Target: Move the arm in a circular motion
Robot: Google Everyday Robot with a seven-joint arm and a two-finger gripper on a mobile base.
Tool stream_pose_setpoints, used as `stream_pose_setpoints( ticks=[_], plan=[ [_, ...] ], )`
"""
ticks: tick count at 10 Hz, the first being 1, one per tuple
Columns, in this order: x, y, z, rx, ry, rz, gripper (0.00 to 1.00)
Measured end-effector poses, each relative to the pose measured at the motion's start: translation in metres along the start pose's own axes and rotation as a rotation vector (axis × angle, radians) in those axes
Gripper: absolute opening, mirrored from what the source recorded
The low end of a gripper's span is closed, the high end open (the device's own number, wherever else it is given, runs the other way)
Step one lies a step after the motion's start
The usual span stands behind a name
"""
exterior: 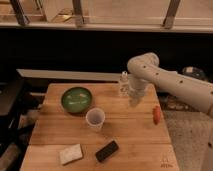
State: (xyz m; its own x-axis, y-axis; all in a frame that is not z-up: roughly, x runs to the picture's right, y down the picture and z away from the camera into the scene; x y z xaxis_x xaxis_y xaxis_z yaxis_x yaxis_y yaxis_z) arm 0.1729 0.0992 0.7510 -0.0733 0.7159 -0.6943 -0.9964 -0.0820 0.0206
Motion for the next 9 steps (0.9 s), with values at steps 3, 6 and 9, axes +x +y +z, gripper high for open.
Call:
stream_pose_setpoints(
  ticks=[3, 6, 9],
  plan=[
    [0.004, -0.082, -0.004, 0.038, -0.003, 0.217, 0.0],
    [-0.038, -0.136, -0.022, 0.085, -0.034, 0.359, 0.0],
    [-0.096, -0.114, -0.033, 0.097, -0.043, 0.345, 0.0]
  ],
)
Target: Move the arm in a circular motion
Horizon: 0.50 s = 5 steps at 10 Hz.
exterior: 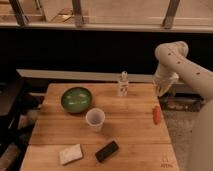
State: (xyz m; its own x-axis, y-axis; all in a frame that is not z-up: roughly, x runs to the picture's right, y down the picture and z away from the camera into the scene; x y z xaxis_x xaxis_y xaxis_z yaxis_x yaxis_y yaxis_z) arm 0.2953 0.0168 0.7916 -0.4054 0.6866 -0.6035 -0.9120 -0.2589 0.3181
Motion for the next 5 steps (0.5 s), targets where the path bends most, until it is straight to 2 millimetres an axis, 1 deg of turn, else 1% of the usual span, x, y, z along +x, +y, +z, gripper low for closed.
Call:
stream_pose_setpoints(
  ticks=[1, 2, 3, 4, 5],
  plan=[
    [-0.006, 0.02, 0.001, 0.0, 0.001, -0.027, 0.0],
    [-0.008, 0.048, 0.004, -0.004, 0.009, -0.077, 0.0],
    [-0.004, 0.064, 0.006, -0.007, 0.015, -0.114, 0.0],
    [0.004, 0.081, 0.008, -0.011, 0.025, -0.163, 0.0],
    [0.02, 0.104, 0.01, -0.021, 0.034, -0.242, 0.0]
  ],
)
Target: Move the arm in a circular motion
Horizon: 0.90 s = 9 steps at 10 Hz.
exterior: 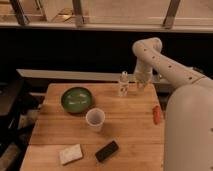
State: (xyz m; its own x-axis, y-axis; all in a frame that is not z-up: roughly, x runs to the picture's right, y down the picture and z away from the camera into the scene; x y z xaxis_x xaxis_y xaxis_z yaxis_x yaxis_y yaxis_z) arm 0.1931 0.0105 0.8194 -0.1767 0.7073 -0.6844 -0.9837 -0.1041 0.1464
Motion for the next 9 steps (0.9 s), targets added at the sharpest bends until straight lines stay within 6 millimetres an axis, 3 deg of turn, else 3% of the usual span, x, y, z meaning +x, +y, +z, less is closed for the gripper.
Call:
stream_pose_setpoints(
  ticks=[2, 4, 7, 9],
  plan=[
    [0.038, 0.028, 0.001, -0.016, 0.018, -0.139, 0.0],
    [0.084, 0.036, 0.002, -0.038, 0.037, -0.241, 0.0],
    [0.13, 0.011, 0.003, -0.047, 0.065, -0.248, 0.0],
    [0.133, -0.021, 0.004, -0.04, 0.064, -0.164, 0.0]
  ],
)
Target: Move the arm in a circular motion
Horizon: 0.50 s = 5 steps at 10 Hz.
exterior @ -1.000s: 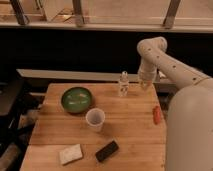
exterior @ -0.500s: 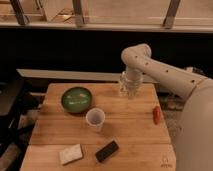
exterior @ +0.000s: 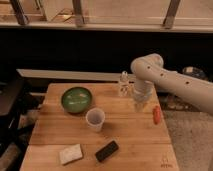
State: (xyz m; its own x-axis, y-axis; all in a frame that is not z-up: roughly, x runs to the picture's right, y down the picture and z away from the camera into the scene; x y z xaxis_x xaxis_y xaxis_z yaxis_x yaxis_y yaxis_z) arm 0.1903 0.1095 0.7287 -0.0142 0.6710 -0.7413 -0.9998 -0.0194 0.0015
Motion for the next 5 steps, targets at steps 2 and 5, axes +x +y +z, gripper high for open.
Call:
stream_pose_setpoints(
  ticks=[2, 5],
  plan=[
    [-0.011, -0.047, -0.002, 0.025, -0.01, 0.126, 0.0],
    [-0.055, -0.084, -0.009, 0.038, -0.018, 0.249, 0.0]
  ],
)
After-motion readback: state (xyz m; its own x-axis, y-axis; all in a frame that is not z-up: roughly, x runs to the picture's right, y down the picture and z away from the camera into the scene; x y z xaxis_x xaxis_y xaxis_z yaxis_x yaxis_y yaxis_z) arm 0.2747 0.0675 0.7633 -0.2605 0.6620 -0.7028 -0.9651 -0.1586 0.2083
